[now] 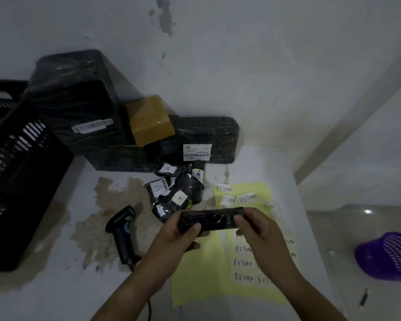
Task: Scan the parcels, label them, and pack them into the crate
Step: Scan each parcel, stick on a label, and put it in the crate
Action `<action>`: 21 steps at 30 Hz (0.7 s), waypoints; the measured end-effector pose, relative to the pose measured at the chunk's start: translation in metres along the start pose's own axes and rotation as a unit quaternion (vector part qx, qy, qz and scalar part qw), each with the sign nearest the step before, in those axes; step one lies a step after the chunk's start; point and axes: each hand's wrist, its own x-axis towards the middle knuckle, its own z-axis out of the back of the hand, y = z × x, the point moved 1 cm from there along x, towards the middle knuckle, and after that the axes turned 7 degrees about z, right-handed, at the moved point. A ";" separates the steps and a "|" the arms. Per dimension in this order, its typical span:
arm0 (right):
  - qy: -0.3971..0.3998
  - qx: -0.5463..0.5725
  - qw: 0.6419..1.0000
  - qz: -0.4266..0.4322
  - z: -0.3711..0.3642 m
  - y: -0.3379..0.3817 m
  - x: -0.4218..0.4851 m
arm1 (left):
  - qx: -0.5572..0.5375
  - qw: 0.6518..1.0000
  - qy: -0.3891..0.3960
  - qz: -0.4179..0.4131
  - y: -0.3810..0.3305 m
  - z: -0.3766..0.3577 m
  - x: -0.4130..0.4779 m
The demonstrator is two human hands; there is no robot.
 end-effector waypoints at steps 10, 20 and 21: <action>-0.079 -0.009 0.988 -0.130 0.053 -0.100 0.077 | -0.065 0.995 -0.072 0.027 -0.002 -0.014 0.027; 0.048 -0.261 0.961 -0.080 0.043 -0.196 0.154 | -0.054 0.989 -0.127 0.050 0.010 -0.015 0.042; 0.060 -0.290 0.953 -0.068 0.042 -0.200 0.157 | -0.051 0.989 -0.129 0.048 0.009 -0.018 0.043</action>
